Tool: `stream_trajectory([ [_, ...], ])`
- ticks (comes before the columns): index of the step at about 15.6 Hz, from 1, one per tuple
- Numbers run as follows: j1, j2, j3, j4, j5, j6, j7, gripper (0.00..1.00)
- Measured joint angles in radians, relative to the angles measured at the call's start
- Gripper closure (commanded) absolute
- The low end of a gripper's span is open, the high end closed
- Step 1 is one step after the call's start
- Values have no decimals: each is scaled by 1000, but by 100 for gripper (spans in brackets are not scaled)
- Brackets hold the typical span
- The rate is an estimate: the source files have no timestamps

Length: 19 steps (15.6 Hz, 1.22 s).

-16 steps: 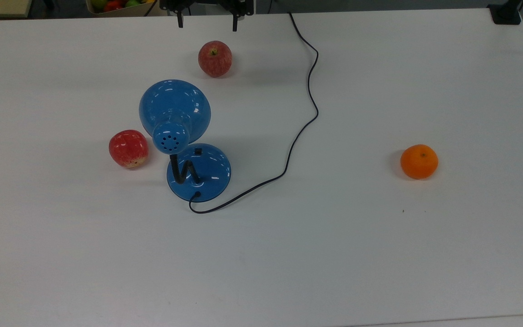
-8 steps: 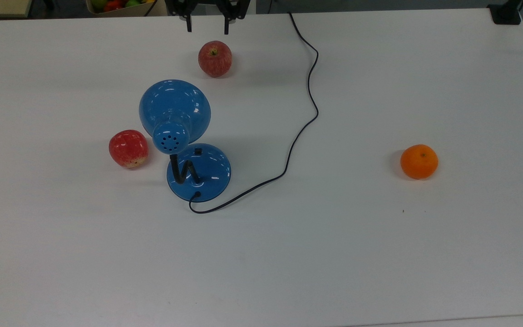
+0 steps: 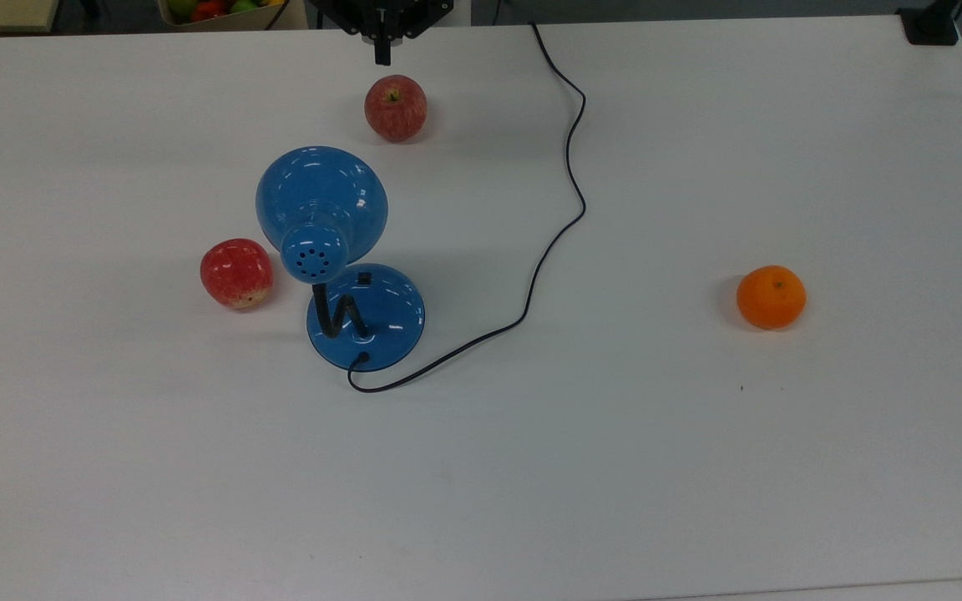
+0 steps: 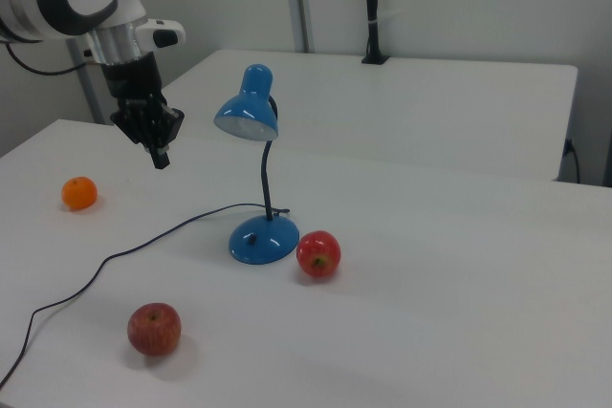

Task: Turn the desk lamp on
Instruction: 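Move the gripper toward the blue lamp's base, then lower the gripper beside the lamp neck toward the base switch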

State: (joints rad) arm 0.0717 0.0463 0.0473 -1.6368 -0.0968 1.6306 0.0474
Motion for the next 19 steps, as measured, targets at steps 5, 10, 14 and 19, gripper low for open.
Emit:
stream_trajectory([
  [5,0,3,0,-66,0,35,0,100],
  [10,-1,20,0,-213,0,233,0,100],
  [14,-5,39,-1,-307,-9,385,0,100],
  [19,-19,96,-3,-349,-42,528,0,100],
])
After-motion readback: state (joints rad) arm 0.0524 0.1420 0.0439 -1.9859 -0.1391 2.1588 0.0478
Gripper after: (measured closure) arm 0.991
